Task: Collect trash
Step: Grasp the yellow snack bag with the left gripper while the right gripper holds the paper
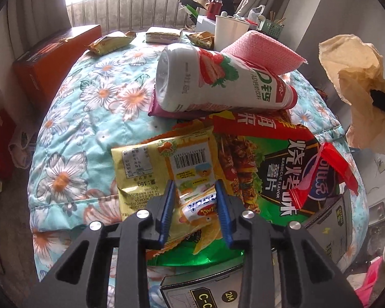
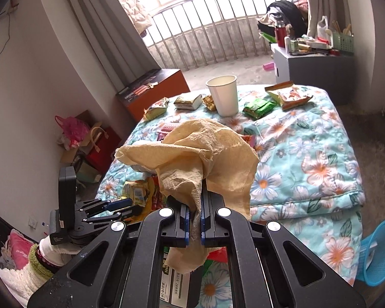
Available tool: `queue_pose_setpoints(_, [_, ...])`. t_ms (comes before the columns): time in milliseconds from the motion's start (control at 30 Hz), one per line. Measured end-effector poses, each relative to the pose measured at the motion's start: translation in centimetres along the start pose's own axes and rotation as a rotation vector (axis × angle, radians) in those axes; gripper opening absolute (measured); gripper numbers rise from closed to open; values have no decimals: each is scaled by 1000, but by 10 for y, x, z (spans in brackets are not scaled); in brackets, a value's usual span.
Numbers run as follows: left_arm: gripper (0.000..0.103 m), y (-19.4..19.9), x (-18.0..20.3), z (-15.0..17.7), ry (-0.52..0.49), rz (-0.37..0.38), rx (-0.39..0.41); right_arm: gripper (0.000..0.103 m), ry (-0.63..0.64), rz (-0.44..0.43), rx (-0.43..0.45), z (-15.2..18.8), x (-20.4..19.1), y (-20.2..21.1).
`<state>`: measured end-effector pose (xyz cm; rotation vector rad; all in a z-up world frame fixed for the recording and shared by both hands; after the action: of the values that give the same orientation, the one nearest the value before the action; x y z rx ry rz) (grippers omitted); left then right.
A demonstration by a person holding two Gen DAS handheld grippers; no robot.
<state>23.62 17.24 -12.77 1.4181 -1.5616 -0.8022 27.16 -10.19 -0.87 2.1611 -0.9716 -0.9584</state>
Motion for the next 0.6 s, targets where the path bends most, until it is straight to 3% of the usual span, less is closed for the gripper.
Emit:
queue_pose_setpoints(133, [0,7,-7,-2,27,1,33,4,-8,-2,4,0,0,2])
queue_pose_setpoints(400, [0,39,-24,-6,64,8,138,4,-19,-8,10,0,2,5])
queue_pose_setpoints(600, [2,50,-46,0,140,66,134,4,-21,-12,10,0,2,5])
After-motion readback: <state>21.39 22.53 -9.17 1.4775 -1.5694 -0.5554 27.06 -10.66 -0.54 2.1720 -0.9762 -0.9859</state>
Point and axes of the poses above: each gripper's, at about its wrist camera, not at the fingertips, and y roughly against the way its jaws point, x to its right, z to its underside, the point moved 7 cm from there along -y, roughly the way its jaws point, and after that the axes turned 6 degrees about -x, right-handed, at the moved point
